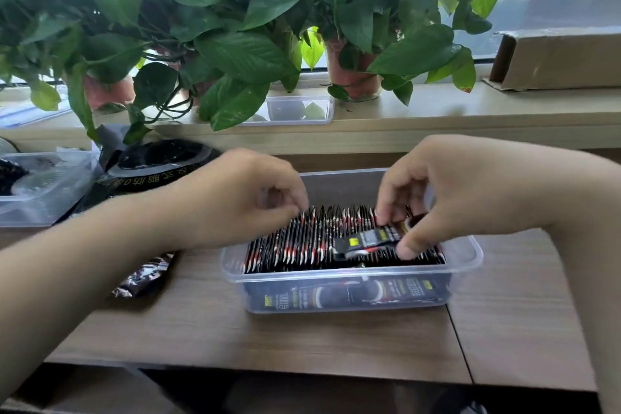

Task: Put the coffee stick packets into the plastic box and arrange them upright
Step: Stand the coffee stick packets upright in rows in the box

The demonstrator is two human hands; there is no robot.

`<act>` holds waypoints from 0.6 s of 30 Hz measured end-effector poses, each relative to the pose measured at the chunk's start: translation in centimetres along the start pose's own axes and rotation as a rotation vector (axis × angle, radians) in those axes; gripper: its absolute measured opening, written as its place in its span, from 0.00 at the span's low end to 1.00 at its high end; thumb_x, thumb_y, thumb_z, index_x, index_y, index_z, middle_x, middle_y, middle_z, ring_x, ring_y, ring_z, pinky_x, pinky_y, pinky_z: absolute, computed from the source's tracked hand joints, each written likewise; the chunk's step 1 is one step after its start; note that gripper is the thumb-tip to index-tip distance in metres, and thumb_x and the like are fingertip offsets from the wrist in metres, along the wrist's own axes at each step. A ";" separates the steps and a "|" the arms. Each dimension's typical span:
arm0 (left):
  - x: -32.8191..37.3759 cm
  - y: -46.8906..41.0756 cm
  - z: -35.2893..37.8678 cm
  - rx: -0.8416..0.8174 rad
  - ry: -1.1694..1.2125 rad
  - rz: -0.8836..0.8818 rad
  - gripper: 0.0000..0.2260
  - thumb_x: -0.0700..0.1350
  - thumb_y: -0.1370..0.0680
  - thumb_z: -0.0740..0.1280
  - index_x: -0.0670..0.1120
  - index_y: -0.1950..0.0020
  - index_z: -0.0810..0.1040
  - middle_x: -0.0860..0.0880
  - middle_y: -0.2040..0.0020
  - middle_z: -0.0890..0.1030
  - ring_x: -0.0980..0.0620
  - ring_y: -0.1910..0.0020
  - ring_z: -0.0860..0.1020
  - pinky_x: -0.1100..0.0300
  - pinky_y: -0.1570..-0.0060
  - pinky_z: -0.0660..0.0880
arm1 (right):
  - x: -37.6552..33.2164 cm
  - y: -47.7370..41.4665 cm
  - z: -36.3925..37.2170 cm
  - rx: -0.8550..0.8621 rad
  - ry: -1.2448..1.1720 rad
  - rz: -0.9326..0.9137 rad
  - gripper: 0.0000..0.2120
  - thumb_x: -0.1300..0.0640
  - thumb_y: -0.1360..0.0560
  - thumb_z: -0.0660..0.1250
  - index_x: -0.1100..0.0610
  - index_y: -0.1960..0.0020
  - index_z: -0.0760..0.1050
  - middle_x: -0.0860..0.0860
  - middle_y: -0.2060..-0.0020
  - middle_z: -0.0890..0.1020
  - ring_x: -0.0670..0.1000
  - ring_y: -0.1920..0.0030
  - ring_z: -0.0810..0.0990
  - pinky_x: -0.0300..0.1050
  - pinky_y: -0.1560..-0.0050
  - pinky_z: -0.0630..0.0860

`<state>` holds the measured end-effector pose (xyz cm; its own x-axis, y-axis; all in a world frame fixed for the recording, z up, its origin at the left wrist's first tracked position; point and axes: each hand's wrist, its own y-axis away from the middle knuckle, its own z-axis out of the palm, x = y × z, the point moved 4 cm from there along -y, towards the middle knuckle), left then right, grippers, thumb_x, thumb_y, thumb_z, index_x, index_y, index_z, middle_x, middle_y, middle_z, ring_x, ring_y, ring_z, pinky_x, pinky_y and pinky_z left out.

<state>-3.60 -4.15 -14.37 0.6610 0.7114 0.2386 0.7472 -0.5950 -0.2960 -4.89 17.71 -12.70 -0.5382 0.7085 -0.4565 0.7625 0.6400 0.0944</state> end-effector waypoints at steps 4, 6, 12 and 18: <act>1.8 -1.8 2.4 -0.439 0.094 -0.019 0.06 0.51 0.28 0.77 0.50 0.59 0.85 0.59 0.68 0.81 0.61 0.70 0.77 0.73 0.68 0.68 | 0.4 0.3 0.7 -0.087 0.159 0.063 0.12 0.51 0.38 0.81 0.44 0.59 0.81 0.41 0.64 0.81 0.39 0.66 0.78 0.33 0.66 0.74; 2.1 -2.7 4.0 -0.540 0.053 -0.025 0.10 0.54 0.31 0.79 0.49 0.61 0.84 0.61 0.72 0.79 0.63 0.73 0.75 0.74 0.70 0.68 | 0.3 0.1 1.3 -0.113 0.213 0.068 0.11 0.54 0.36 0.79 0.45 0.58 0.79 0.43 0.63 0.81 0.41 0.64 0.78 0.38 0.62 0.77; 3.0 -4.1 6.3 -0.754 -0.136 0.018 0.20 0.55 0.35 0.81 0.52 0.73 0.71 0.61 0.78 0.73 0.62 0.75 0.71 0.70 0.73 0.65 | 0.2 -0.8 2.6 -0.261 0.255 0.101 0.16 0.46 0.38 0.81 0.46 0.55 0.80 0.44 0.61 0.83 0.41 0.64 0.80 0.40 0.60 0.78; 2.6 -4.2 5.8 -0.658 -0.069 -0.017 0.14 0.55 0.35 0.81 0.51 0.62 0.79 0.59 0.72 0.77 0.58 0.69 0.75 0.64 0.67 0.72 | 0.4 -0.9 2.7 -0.239 0.197 0.100 0.07 0.46 0.32 0.77 0.47 0.57 0.84 0.39 0.67 0.84 0.36 0.72 0.77 0.35 0.67 0.74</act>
<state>-5.37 2.33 -17.86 0.6592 0.7321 0.1717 0.6580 -0.6721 0.3396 -4.81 16.58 -15.36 -0.5417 0.8005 -0.2565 0.7219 0.5993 0.3459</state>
